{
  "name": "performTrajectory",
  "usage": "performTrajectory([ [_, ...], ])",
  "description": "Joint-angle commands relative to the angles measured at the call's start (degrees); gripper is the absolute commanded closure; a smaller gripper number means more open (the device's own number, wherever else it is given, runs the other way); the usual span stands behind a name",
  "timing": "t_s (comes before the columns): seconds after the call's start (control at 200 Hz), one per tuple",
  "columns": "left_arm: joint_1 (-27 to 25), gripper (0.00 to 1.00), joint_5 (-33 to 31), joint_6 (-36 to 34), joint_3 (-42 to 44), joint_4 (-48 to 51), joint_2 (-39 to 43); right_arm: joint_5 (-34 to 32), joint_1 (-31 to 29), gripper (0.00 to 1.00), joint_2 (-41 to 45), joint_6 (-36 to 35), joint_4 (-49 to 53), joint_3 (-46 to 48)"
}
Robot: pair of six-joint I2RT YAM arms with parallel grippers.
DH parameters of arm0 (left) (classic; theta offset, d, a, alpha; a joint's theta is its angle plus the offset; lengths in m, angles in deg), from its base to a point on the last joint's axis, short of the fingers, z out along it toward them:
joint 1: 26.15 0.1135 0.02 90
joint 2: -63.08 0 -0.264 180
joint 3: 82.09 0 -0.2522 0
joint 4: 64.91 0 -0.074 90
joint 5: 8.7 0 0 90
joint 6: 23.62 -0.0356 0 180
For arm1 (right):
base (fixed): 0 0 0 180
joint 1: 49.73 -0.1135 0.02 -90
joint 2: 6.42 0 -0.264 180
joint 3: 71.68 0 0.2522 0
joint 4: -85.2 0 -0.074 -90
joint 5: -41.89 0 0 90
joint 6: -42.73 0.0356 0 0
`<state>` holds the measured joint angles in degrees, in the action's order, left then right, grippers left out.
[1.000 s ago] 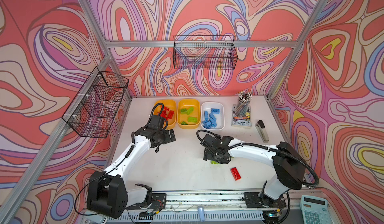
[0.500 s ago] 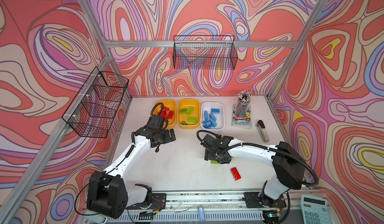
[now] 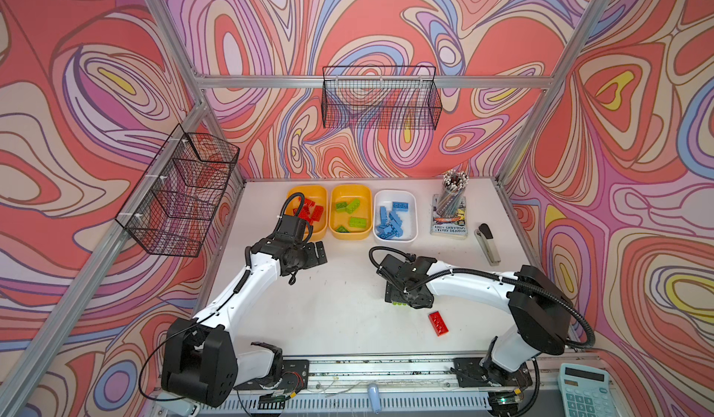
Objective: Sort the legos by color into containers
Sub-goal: 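Lower the right gripper and close it on the lime-green brick, then carry the lime-green brick into the lime-brick yellow tray and open the right gripper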
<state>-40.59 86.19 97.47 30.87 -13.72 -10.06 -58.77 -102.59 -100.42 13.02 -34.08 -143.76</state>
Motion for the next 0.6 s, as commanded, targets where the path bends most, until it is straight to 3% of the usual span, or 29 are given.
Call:
performTrajectory([
  [0.0,-0.20,0.00,-0.45,-0.52,0.79,0.55,1.55,-0.48,-0.15,0.04,-0.38,0.14,-2.20,1.06],
  [0.19,-0.24,0.00,-0.84,-0.83,1.32,1.61,2.46,0.33,-0.19,0.10,-2.53,-1.74,-5.34,0.94],
  [0.491,-0.20,0.00,1.16,-0.92,2.65,1.48,4.19,1.36,-0.16,0.39,-5.47,-3.87,-5.98,-0.87],
  [0.596,-0.24,0.00,2.03,-0.98,2.16,1.39,4.32,1.02,-0.14,0.43,-5.15,-4.54,-3.67,-4.02],
])
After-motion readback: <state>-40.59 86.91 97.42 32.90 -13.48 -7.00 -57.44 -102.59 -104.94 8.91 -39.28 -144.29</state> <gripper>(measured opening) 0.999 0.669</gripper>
